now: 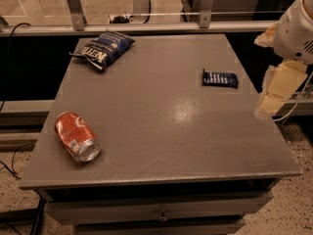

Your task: Pick rxbar blueberry

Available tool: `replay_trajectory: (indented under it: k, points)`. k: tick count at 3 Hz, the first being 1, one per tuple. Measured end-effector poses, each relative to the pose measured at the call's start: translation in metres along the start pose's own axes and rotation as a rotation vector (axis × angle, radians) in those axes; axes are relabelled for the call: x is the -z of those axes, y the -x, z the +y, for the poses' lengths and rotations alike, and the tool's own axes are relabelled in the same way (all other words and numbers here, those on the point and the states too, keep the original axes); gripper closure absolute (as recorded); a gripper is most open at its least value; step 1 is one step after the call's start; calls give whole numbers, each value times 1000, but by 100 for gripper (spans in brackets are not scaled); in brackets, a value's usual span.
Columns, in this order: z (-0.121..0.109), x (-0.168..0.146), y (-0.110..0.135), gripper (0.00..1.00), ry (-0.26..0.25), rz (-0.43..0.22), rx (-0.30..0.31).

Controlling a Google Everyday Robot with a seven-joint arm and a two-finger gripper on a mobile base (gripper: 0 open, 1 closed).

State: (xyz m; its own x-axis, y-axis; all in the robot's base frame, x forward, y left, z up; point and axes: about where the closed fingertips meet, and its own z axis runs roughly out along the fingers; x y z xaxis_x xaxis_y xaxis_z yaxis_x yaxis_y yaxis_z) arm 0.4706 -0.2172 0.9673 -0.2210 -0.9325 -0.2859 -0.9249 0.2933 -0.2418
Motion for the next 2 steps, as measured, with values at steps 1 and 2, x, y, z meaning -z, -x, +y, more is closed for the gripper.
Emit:
replay_trajectory:
  k: [1, 2]
  points:
    - [-36, -28, 7, 0, 6, -73, -33]
    - [-82, -68, 11, 0, 14, -142, -85]
